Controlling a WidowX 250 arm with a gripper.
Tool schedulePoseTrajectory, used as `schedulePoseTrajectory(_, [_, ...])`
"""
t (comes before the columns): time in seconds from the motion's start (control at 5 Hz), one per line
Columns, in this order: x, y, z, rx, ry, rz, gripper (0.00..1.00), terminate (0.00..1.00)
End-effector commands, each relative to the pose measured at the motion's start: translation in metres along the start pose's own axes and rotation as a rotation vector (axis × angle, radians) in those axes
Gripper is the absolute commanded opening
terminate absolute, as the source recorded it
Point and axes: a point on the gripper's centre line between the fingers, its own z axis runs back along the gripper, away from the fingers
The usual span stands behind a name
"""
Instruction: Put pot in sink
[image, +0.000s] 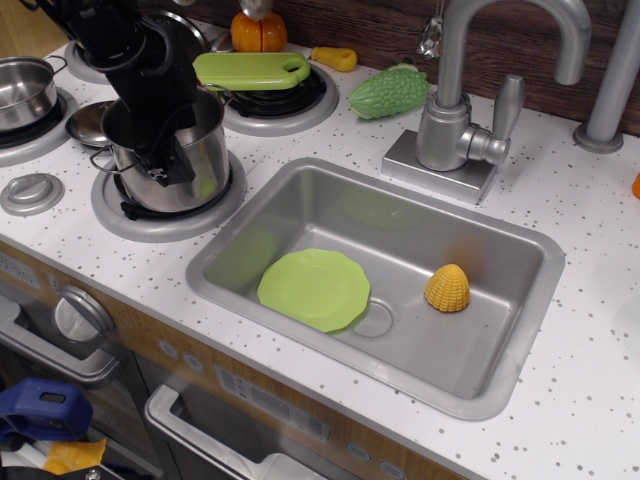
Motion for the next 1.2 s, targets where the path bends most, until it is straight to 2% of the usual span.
schedulePoseTrajectory(0.0, [-0.007, 0.008, -0.006, -0.004, -0.028, 0.054, 0.0, 0.0])
schedulePoseTrajectory(0.2, [-0.003, 0.005, -0.009, 0.001, -0.033, 0.073, 0.0, 0.0])
schedulePoseTrajectory(0.4, [0.012, -0.004, 0.002, 0.034, -0.019, 0.085, 0.0, 0.0])
schedulePoseTrajectory(0.8, [0.072, -0.018, 0.016, 0.065, -0.044, 0.025, 0.0, 0.0])
schedulePoseTrajectory(1.0, [0.11, -0.035, 0.016, 0.035, -0.093, 0.076, 0.0, 0.0])
